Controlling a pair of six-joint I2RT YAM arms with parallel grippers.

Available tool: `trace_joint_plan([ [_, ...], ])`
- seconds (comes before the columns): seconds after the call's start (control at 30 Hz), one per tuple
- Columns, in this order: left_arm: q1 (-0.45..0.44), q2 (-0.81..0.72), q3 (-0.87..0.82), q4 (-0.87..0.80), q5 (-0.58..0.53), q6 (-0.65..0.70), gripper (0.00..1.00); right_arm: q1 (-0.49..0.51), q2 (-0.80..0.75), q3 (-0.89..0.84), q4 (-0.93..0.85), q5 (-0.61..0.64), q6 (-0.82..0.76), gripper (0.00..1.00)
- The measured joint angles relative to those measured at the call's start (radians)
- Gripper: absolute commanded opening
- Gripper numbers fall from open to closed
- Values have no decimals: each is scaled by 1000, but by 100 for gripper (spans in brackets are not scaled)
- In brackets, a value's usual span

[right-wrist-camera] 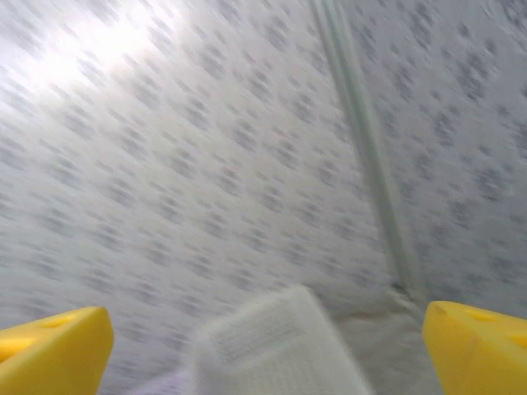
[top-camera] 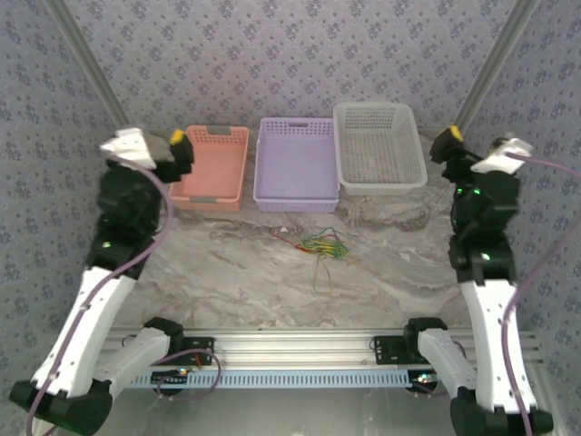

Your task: Untangle the cables

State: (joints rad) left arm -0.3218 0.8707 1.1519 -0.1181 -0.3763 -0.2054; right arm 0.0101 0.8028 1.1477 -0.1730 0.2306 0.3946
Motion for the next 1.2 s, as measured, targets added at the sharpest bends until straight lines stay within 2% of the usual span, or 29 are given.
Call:
trace_joint_plan([
  [0.03, 19, -7, 31, -42, 33, -57, 99, -7, -20, 33, -42, -63, 40, 83],
  [0.07, 45, -22, 45, -93, 91, -111, 99, -8, -26, 60, -93, -120, 79, 80],
  [0.13, 90, -20, 84, -210, 196, -197, 97, 17, -4, 104, -212, -196, 141, 79],
  [0.2, 81, 25, 126, -319, 275, -262, 93, 100, 35, 115, -327, -235, 180, 78],
  [0.3, -52, 84, 95, -435, 343, -346, 79, 308, 82, 63, -469, -228, 227, 76],
  [0.4, -269, 118, -75, -473, 345, -439, 67, 561, 110, -58, -568, -164, 278, 73],
  [0.47, -415, 139, -204, -481, 327, -510, 61, 679, 126, -152, -592, -140, 314, 69],
  [0.5, -465, 152, -250, -474, 322, -540, 57, 705, 135, -190, -589, -139, 328, 68],
  [0.57, -551, 196, -342, -442, 311, -605, 52, 724, 175, -272, -571, -144, 359, 60],
  [0.67, -605, 264, -423, -380, 305, -678, 50, 704, 249, -344, -529, -156, 383, 58],
  [0.9, -615, 290, -459, -226, 297, -758, 51, 635, 430, -350, -418, -156, 342, 52],
  [1.07, -614, 389, -430, -138, 298, -793, 63, 587, 584, -339, -338, -179, 298, 51],
  [1.2, -607, 500, -379, -56, 303, -826, 67, 572, 638, -327, -293, -198, 284, 51],
])
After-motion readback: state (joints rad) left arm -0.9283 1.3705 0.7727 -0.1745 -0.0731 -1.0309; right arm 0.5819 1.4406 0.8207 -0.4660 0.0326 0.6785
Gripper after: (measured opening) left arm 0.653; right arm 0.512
